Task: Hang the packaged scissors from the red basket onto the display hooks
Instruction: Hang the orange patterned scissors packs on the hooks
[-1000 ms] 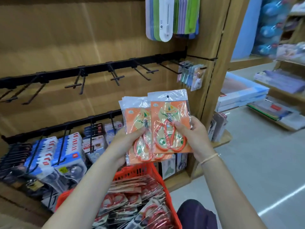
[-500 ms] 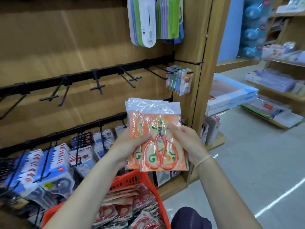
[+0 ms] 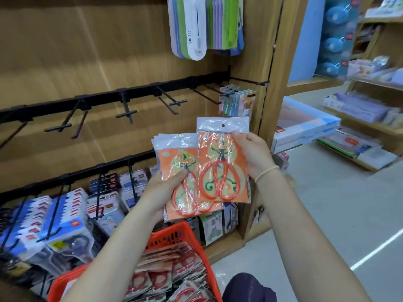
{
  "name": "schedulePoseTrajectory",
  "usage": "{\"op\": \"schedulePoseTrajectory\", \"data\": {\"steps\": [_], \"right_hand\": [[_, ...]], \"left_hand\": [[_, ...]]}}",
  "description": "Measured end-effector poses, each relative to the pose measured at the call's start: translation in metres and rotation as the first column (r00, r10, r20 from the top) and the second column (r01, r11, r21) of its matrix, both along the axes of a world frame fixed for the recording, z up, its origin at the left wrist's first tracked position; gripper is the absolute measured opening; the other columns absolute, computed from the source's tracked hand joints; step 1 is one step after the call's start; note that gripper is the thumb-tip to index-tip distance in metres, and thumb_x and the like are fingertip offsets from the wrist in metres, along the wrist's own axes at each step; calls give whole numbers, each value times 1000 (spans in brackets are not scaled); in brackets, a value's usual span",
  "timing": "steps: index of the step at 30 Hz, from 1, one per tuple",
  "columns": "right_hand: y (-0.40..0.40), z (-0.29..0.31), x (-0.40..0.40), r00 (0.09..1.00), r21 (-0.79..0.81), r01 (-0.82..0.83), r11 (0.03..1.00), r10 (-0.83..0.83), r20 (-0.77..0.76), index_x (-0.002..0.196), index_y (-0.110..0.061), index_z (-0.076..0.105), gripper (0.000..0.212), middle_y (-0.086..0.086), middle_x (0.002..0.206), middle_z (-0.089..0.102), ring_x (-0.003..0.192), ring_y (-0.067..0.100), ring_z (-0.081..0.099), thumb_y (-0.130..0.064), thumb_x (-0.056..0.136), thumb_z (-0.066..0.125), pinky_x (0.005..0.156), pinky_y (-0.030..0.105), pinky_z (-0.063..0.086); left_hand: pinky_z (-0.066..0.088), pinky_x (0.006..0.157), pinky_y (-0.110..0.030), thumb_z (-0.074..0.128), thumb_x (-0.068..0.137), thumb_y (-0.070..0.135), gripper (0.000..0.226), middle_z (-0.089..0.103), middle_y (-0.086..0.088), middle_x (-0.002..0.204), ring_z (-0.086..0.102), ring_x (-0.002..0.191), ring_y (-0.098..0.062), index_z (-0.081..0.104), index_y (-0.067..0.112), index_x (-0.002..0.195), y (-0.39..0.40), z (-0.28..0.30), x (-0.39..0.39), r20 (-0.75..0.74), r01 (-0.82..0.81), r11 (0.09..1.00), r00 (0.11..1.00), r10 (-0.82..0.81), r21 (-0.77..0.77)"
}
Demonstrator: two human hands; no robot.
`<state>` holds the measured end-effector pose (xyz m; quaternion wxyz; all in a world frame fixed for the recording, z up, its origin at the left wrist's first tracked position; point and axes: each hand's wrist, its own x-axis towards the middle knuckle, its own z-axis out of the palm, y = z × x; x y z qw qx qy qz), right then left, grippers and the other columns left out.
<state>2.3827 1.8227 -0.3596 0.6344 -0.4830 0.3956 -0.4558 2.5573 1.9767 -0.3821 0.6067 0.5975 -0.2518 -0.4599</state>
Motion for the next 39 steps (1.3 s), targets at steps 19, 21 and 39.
{"op": "schedulePoseTrajectory", "data": {"steps": [19, 21, 39], "right_hand": [[-35, 38, 36, 964, -150, 222, 964, -240, -114, 74, -15, 54, 33, 21, 82, 65, 71, 25, 59, -39, 91, 69, 70, 40, 53], [-39, 37, 38, 962, -159, 230, 960, -249, -115, 72, -16, 54, 33, 17, 79, 63, 71, 26, 58, -39, 89, 71, 68, 41, 52], [-48, 34, 52, 950, -143, 205, 968, -232, -208, 84, -13, 63, 27, 14, 92, 75, 84, 26, 74, -38, 91, 71, 80, 43, 61]], "left_hand": [[59, 76, -34, 80, 88, 25, 35, 79, -3, 103, 77, 91, -21, 67, 17, 120, -14, 1, 13, 21, -126, 988, 992, 128, -85], [60, 82, -38, 80, 88, 25, 38, 79, -3, 104, 77, 93, -23, 66, 16, 123, -14, 0, 13, 21, -119, 989, 992, 121, -85], [59, 87, -40, 79, 89, 29, 37, 79, 0, 108, 75, 101, -23, 68, 20, 123, -27, -6, 20, 69, -102, 993, 992, 106, -57]]}}
